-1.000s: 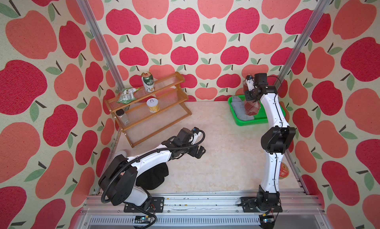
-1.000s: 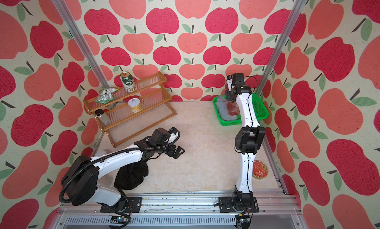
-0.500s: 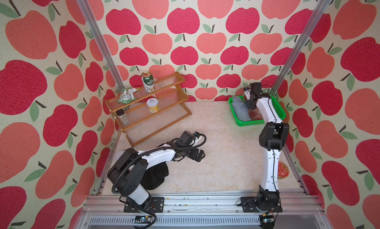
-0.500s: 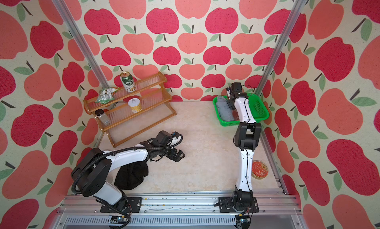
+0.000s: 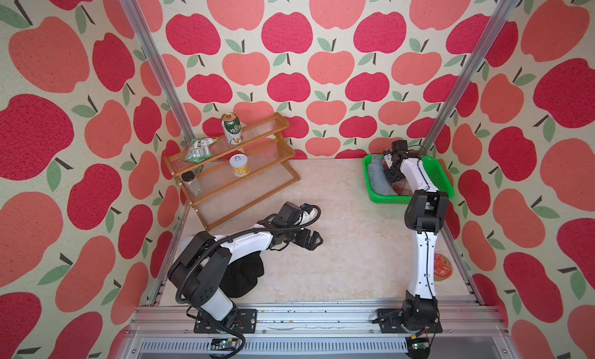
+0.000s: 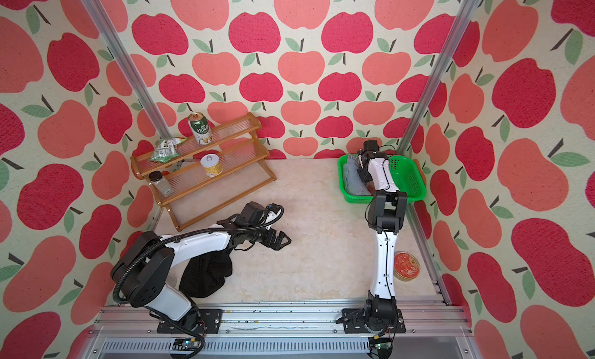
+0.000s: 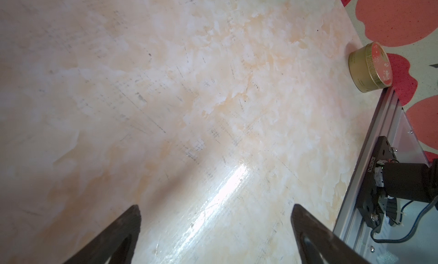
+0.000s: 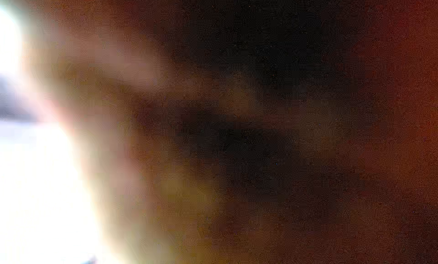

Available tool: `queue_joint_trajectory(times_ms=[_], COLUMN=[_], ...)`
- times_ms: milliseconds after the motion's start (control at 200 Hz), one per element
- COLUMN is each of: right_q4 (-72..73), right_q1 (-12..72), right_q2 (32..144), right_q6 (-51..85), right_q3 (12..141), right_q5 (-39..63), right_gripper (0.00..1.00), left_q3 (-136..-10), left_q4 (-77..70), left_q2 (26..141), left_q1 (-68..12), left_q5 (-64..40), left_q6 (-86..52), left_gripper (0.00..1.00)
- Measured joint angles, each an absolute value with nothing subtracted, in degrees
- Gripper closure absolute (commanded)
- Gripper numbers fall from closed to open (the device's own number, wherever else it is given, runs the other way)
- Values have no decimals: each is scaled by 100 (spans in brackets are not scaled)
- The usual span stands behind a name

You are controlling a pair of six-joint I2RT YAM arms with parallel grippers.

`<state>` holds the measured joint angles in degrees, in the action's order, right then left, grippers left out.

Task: Roll up the skirts
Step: Place the skirt in the basket.

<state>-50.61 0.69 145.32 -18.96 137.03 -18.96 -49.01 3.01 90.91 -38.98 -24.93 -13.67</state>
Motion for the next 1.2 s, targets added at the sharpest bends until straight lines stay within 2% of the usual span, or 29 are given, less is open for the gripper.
queue_joint_trajectory(times_ms=[205, 360, 425, 565, 605, 820, 1000, 1201], right_q4=[-5754, -5837, -5806, -5795, -5791, -5330, -4431, -3846], right_q1=[-191, -532, -620, -593, -545, -423, -423, -423], right_q2=[15214, 15371, 15377, 15401, 15412, 15216, 14309, 13421], right_q6=[-941, -292, -150, -23, 30, 80, 202, 176], right_q3=[14910, 15155, 15161, 15161, 15159, 14634, 13222, 12626], right_q5=[-1431, -788, -637, -622, -655, -805, -1055, -1437], right_gripper=[59, 57, 47, 7, 1, 1, 1, 1], left_q3=[-4945, -4945, -4945, -4947, -4954, -4958, -4958, -4956], left_q4=[274, 274, 274, 274, 274, 276, 274, 228], left_q2=[9233, 9358, 9400, 9419, 9419, 9417, 9384, 9264], left_q1=[-3795, -3774, -3765, -3728, -3712, -3693, -3693, -3695], left_q5=[-2696, -2773, -2794, -2794, -2794, -2792, -2783, -2744], left_q6=[-1448, -1516, -1549, -1557, -1557, -1557, -1599, -1691], left_gripper=[0, 0, 0, 1, 1, 0, 0, 0])
